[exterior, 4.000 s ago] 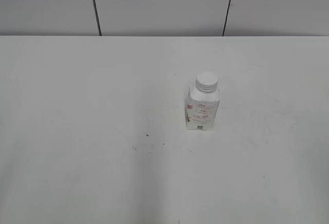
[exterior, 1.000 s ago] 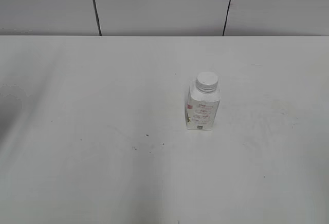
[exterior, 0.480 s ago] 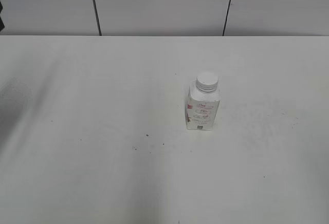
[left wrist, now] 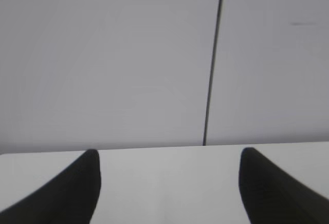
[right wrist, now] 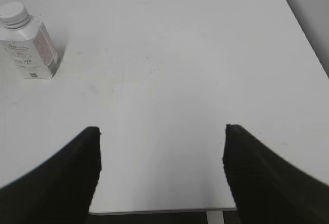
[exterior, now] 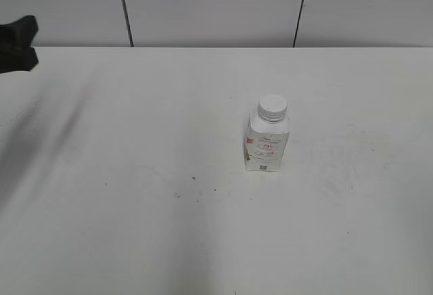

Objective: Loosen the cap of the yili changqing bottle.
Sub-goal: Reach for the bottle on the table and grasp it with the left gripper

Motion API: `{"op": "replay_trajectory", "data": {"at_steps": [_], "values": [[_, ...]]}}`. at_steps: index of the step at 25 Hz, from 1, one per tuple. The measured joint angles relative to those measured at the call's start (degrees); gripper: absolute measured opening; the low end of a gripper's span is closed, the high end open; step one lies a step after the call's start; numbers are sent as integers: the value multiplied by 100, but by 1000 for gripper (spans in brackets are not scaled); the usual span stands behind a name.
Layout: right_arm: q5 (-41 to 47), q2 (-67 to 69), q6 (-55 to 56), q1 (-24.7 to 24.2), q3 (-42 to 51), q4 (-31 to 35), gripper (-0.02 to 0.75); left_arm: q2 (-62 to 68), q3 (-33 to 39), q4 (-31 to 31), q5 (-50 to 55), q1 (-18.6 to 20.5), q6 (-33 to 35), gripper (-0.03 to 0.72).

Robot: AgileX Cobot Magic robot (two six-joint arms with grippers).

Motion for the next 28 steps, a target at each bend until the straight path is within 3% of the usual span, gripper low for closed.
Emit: {"op": "replay_trajectory", "data": {"at_steps": [3, 11, 19, 24, 28], "values": [[0, 0, 0, 0, 0, 0, 584, 436, 0, 879, -706, 0, 0, 494], [0, 0, 0, 0, 0, 0, 584, 1489, -102, 2443, -1588, 0, -395, 447], [0, 0, 0, 0, 0, 0, 584, 2279, -1050, 4821, -1626, 0, -1172, 447], [0, 0, 0, 0, 0, 0, 584, 2842, -1787, 6446, -1649, 0, -2142, 457], [0, 0, 0, 0, 0, 0, 584, 3219, -2336, 7336, -1848, -41, -2392, 486]]}}
